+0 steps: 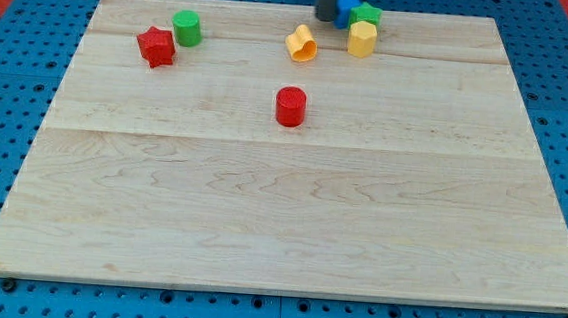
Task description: Nudge the blue cube left a bit
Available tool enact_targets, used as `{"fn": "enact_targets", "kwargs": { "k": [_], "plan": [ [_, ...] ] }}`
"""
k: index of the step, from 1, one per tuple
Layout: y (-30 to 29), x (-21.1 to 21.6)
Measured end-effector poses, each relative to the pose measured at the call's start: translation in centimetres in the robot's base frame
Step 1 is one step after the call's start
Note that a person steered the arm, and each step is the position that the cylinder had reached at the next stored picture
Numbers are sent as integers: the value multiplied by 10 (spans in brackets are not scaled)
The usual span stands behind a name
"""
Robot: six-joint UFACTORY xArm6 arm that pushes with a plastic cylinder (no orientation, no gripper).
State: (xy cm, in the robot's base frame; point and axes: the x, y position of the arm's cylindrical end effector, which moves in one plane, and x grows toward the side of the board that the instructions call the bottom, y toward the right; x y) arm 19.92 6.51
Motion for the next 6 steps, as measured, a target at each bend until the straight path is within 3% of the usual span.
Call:
{"fn": "enact_targets", "kwargs": {
  "k": [1, 3, 5, 6],
  "plan": [
    [15, 10],
    [111, 29],
    [104, -8],
    [75, -7]
  ]
}}
